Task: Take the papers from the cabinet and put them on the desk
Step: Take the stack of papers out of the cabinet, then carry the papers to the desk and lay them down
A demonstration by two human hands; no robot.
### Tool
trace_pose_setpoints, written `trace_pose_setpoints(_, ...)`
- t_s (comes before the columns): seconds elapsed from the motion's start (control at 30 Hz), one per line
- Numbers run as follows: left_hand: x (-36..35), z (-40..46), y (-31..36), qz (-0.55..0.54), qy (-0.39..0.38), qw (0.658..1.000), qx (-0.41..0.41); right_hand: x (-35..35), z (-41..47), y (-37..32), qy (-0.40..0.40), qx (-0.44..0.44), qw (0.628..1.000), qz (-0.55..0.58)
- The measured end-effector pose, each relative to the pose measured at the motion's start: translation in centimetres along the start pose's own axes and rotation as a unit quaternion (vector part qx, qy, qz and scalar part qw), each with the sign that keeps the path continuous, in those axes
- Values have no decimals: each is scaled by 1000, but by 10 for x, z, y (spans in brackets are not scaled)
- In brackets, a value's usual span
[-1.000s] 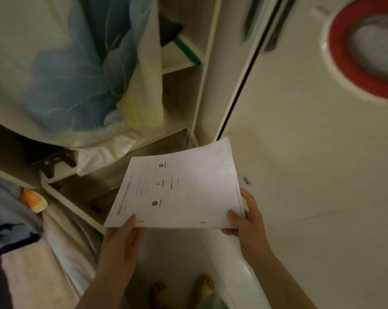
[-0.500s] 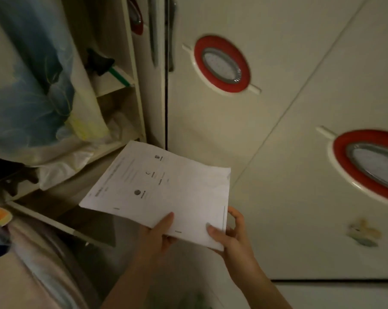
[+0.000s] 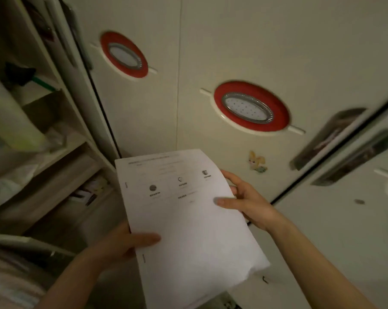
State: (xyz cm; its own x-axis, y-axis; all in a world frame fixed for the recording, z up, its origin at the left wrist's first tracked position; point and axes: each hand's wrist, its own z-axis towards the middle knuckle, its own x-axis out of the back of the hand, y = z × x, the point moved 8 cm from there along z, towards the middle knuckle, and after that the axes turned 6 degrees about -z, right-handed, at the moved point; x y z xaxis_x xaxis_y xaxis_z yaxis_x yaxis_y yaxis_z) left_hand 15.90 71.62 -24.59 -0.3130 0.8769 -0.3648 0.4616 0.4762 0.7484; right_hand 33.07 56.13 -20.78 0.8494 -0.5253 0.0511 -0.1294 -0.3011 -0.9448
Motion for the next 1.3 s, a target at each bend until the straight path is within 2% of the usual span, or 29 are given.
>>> trace_pose_setpoints(0.13,-48,2,25,48,-61,996,-33,22,-55,3,131,52,989,42)
trace_pose_setpoints(0.27,-83,19,42,117,-71,979,-150,41,-126,17,289,77,953,54)
trace_pose_setpoints(0.37,-122,33,31,116,-112,974,-159,51,-182,30,397,76,914,37)
trace_pose_setpoints(0.5,-183,41,5,161,-180,958,-155,61,-257,51,499,58,864,25)
trace_pose_setpoints(0.73,-330,45,-57,206,-282,925,-152,97,-395,105,644,0,765,28)
trace_pose_setpoints(0.93,-498,27,-148,241,-381,885,-114,137,-552,156,736,-30,675,50)
trace_pose_setpoints(1.13,-642,1,-247,290,-466,831,-86,147,-694,203,809,-96,578,50)
trace_pose_setpoints(1.3,-748,-20,-332,341,-533,774,-34,141,-795,249,867,-124,474,88)
